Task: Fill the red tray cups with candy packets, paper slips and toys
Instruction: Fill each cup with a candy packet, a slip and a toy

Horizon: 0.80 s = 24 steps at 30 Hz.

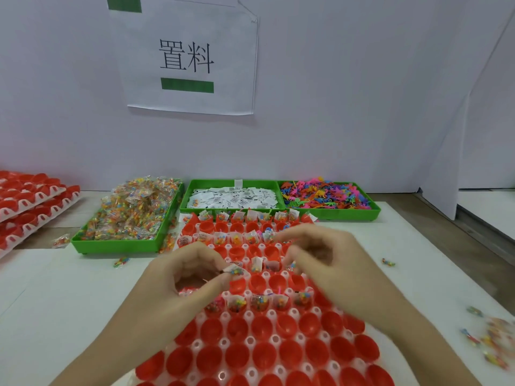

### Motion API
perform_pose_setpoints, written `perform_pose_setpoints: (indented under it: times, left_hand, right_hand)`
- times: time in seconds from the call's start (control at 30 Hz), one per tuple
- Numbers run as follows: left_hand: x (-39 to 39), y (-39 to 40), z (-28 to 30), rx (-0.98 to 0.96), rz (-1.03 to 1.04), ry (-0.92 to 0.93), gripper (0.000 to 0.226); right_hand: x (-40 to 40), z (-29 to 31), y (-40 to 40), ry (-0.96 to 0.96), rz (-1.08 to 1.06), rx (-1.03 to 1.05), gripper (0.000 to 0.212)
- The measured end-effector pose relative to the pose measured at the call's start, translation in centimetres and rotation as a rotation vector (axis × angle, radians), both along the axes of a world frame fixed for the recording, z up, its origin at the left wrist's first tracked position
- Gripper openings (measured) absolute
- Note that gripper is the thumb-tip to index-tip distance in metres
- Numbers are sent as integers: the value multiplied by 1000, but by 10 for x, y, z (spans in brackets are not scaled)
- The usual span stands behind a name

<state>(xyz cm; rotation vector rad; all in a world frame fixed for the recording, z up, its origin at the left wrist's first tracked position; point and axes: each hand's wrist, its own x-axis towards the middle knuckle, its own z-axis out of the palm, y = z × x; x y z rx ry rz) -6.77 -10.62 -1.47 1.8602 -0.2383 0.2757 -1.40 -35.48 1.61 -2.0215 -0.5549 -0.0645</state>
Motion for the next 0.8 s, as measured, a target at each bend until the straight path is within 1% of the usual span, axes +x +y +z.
perform_pose_setpoints:
  times: [0.07, 0.13, 0.23, 0.3, 0.47, 0.53, 0.63, 0.7, 0.8]
  left_hand:
    - [2, 3, 2, -9, 12, -1, 7]
    - [4, 5, 3, -26, 40, -12, 7]
    - [5, 8, 4, -48, 80, -29, 17]
    - [5, 9, 6, -45, 95, -41, 18]
    - [6, 10, 4, -18, 104, -38, 11]
    - [5, 10, 3, -10, 115, -42, 7]
    - [7, 11, 0, 1, 127, -55, 8]
    - [8, 12, -1, 23, 129, -63, 10]
    - [9, 14, -4, 31, 133, -74, 11]
  right_hand:
    - [23, 6, -14, -36, -127, -31, 31]
    - [51, 12, -26, -56, -222, -105, 29]
    - [93, 16, -36, -51, -297, -211, 25]
    - [120, 17, -37, -59, -318, -274, 22]
    - [177, 7, -23, -121, -281, -509, 15]
    - [195, -3, -11, -104, -228, -562, 16]
    - [215, -15, 4, -93, -154, -665, 19]
    - [225, -19, 11, -114, -143, -702, 21]
    - [235, -22, 17, -166, -160, -729, 17]
